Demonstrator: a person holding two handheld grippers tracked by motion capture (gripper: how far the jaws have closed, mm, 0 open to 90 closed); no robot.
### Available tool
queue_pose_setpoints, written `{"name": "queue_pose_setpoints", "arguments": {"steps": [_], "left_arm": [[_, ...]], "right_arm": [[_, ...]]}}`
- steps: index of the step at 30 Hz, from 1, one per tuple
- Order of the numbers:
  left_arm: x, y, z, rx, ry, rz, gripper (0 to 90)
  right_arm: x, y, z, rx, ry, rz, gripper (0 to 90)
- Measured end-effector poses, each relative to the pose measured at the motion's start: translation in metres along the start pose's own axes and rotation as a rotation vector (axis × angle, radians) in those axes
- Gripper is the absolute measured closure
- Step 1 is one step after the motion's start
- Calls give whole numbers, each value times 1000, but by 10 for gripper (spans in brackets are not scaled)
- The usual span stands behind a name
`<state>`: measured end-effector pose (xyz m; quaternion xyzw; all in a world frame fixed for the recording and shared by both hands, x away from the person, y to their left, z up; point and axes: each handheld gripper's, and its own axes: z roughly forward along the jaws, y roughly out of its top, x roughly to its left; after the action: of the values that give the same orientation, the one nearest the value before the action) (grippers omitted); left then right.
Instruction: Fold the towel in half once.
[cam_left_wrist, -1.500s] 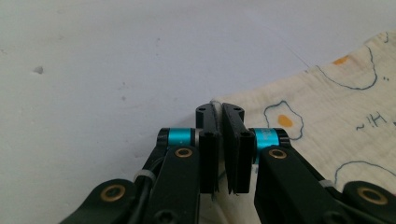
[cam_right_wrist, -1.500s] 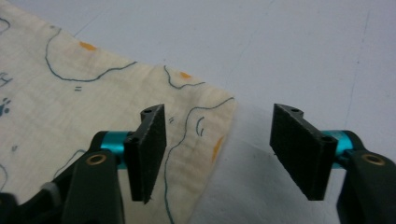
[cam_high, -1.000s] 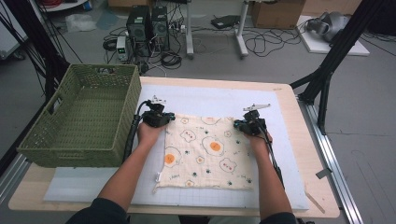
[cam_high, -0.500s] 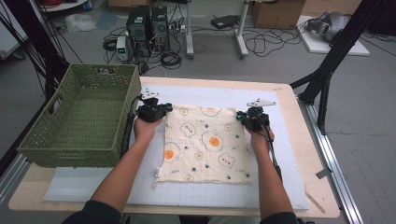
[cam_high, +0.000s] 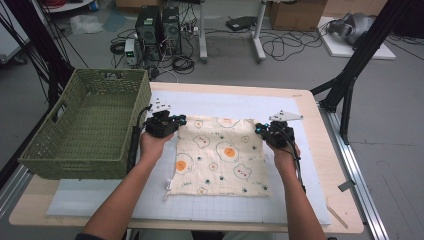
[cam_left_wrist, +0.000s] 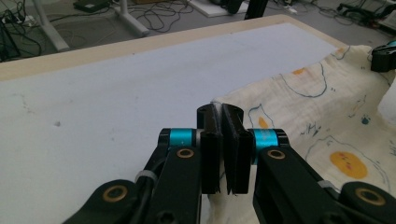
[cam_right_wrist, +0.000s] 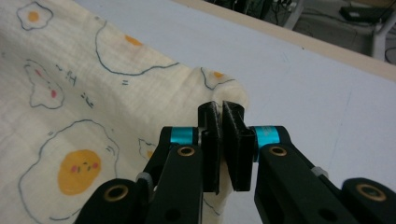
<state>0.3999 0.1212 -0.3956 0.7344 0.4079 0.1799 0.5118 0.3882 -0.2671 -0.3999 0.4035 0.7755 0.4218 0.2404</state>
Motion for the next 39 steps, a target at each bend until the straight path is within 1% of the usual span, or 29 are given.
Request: {"name": "queue_pose_setpoints", "arguments": {"steps": [3,5,7,9,10,11,14,17,18,20,24,25,26,27,28,30,34,36,39], "left_arm": [[-4,-5,-9,-14,-19,3,855],[-9,-9,-16,-37,-39,1,855],[-14,-13,-22,-50,-52,14,855],[-18,-18,-26,-38,-63,32,855],[-20,-20,-27,-48,-65,37,855],[-22,-22,-29,-49,-73,35,855],[-25,-28,-32,-50,-91,37,855],[-27,-33,-35,-39,-100,44,854],[-28,-34,-36,-41,-98,42,854],[-28,-37,-40,-45,-109,36,854],[-31,-44,-46,-30,-121,48,854],[-32,-46,-47,-33,-126,48,854],[-33,-48,-48,-29,-133,48,854],[-33,-49,-49,-31,-138,48,854],[-34,-51,-50,-32,-140,45,854],[-35,-54,-51,-24,-137,55,854],[-35,-63,-53,-15,-147,40,854],[-36,-66,-54,-8,-154,38,854],[-39,-70,-57,-6,-167,42,854]], "right_arm": [[8,-1,-7,9,7,-17,858],[12,-5,-12,10,12,-21,857],[16,-10,-18,8,18,-31,856],[20,-15,-23,8,20,-39,854],[21,-18,-26,8,21,-33,854],[22,-20,-28,2,23,-34,854],[23,-28,-33,-3,29,-16,854],[26,-34,-35,-2,39,-5,854],[27,-36,-37,-1,41,-7,854],[30,-40,-40,0,50,-4,853],[35,-48,-46,-1,59,-7,850],[35,-49,-48,-3,62,-11,850],[36,-49,-49,-2,63,-4,850],[37,-50,-51,-4,65,-11,850],[37,-50,-52,-5,66,-13,850],[38,-51,-55,-5,69,-13,850],[40,-57,-57,7,78,-19,850],[40,-62,-58,22,84,-13,849],[43,-66,-61,29,90,-18,849]]}}
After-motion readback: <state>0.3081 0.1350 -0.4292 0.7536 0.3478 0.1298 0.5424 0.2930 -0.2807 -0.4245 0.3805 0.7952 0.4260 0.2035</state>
